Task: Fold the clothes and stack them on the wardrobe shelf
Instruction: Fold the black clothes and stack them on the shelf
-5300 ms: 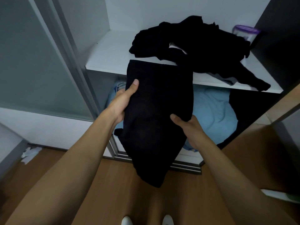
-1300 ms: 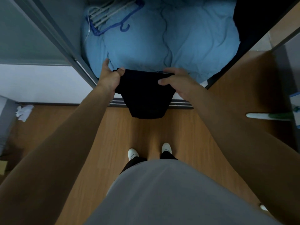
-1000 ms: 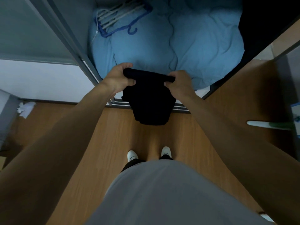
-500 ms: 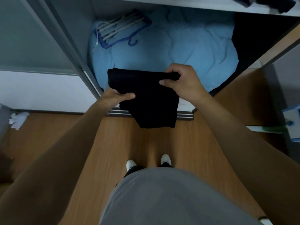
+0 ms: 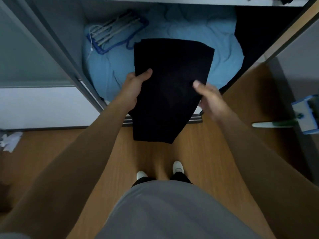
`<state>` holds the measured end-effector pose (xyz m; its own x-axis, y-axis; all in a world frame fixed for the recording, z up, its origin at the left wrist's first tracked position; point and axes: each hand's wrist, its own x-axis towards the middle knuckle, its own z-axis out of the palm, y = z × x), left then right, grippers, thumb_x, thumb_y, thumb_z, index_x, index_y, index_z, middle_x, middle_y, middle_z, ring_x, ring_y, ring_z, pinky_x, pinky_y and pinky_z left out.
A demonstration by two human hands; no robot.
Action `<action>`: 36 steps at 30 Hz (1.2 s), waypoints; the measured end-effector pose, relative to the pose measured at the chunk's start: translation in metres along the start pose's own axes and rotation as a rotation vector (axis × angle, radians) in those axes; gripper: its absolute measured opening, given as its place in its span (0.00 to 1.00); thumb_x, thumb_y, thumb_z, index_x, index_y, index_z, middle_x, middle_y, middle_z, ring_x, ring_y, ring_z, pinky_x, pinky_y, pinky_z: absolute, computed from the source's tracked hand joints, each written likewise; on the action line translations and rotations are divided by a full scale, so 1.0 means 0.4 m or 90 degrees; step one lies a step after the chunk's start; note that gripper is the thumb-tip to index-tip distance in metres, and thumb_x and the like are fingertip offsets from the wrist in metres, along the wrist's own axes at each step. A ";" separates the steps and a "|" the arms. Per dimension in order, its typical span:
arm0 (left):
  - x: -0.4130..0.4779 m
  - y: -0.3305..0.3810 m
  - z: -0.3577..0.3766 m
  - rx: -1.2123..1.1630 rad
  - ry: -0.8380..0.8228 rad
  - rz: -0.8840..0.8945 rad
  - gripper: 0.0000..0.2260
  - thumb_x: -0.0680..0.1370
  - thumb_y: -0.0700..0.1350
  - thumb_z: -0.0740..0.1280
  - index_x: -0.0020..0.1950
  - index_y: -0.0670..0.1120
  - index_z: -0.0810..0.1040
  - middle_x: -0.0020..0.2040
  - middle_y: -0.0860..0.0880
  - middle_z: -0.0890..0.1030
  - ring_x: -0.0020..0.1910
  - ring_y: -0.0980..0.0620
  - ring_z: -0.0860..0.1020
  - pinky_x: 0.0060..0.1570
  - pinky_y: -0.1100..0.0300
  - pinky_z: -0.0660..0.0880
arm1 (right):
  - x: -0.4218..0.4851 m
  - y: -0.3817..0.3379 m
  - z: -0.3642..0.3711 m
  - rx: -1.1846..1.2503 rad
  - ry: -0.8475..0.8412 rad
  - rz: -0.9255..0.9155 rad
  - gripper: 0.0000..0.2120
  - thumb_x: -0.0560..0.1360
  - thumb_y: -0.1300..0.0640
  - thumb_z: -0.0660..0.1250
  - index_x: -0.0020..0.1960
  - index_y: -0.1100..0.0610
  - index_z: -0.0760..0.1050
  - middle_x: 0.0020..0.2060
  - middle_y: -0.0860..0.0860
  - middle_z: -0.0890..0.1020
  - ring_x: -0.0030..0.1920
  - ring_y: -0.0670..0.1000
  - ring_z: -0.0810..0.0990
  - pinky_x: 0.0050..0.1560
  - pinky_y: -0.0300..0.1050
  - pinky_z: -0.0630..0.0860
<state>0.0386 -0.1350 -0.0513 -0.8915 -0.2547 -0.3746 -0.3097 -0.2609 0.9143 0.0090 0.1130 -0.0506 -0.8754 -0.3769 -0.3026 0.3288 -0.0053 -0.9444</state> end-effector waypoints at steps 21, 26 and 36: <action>-0.146 -0.237 -0.286 0.031 0.090 -0.074 0.40 0.73 0.74 0.59 0.79 0.53 0.60 0.73 0.56 0.69 0.69 0.58 0.67 0.73 0.53 0.61 | 0.017 0.051 0.259 0.239 -0.104 0.215 0.18 0.81 0.50 0.65 0.66 0.58 0.78 0.61 0.55 0.83 0.62 0.55 0.82 0.58 0.50 0.80; -0.112 -0.261 -0.272 0.012 -0.046 -0.037 0.43 0.69 0.74 0.65 0.78 0.54 0.63 0.72 0.59 0.73 0.70 0.60 0.71 0.70 0.61 0.67 | -0.019 0.050 0.220 0.280 -0.111 0.210 0.18 0.82 0.48 0.61 0.62 0.58 0.82 0.64 0.56 0.81 0.65 0.55 0.79 0.65 0.50 0.76; -0.075 -0.240 -0.118 -0.016 -0.161 -0.011 0.42 0.75 0.70 0.59 0.81 0.48 0.53 0.79 0.50 0.63 0.76 0.53 0.63 0.77 0.50 0.60 | -0.051 0.016 0.079 0.336 -0.062 0.191 0.19 0.81 0.47 0.64 0.62 0.61 0.81 0.64 0.59 0.80 0.64 0.59 0.79 0.60 0.53 0.78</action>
<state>0.1107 -0.1461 -0.1352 -0.9413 -0.0098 -0.3375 -0.3207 -0.2865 0.9028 0.0400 0.0912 -0.0465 -0.6890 -0.5154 -0.5095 0.7091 -0.3339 -0.6211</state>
